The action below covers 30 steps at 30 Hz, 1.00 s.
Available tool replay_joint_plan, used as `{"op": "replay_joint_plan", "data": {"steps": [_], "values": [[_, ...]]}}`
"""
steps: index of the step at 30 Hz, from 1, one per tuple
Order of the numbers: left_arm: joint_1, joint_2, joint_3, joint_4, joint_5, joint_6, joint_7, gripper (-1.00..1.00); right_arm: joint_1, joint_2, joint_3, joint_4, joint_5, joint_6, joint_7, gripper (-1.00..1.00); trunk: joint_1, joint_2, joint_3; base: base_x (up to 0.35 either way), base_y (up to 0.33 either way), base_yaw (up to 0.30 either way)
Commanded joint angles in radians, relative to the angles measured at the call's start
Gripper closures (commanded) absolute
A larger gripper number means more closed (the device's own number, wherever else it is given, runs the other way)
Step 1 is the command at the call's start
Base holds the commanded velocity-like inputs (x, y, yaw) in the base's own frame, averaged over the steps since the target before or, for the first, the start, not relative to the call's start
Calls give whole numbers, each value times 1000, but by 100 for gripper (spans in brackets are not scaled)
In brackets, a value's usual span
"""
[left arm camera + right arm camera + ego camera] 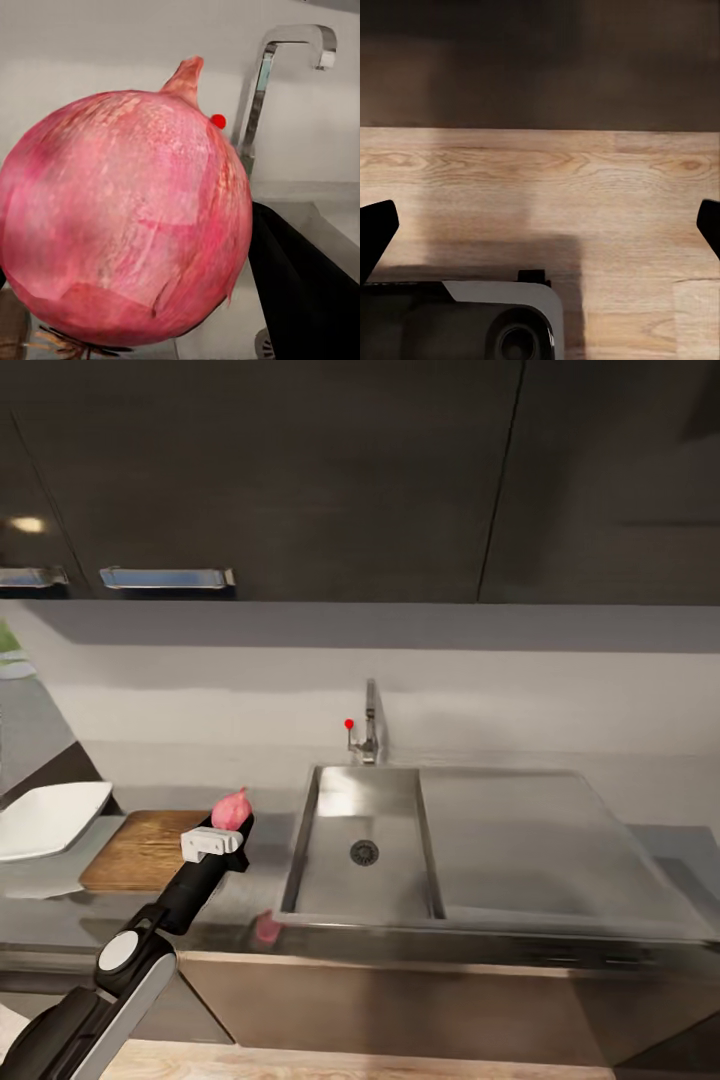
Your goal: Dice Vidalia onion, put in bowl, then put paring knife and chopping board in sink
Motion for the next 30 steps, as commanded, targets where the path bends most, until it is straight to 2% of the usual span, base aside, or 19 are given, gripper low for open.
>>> {"op": "replay_joint_plan", "data": {"steps": [1,17,30], "values": [[-1,1,-3,0,7,-5,5,100,-1,0,-9,1,6,-4,6,-100,1,-2,-2,82,305,0],[0,-2,-7,2,9,-2,5,100,-1,0,-9,1,6,-4,6,-100,1,-2,-2,86,305,0],[40,-2,-7,6,7,-1,6,100,-1,-1,-9,1,6,-4,7,-100,1,-2,-2,79,267,0]]}}
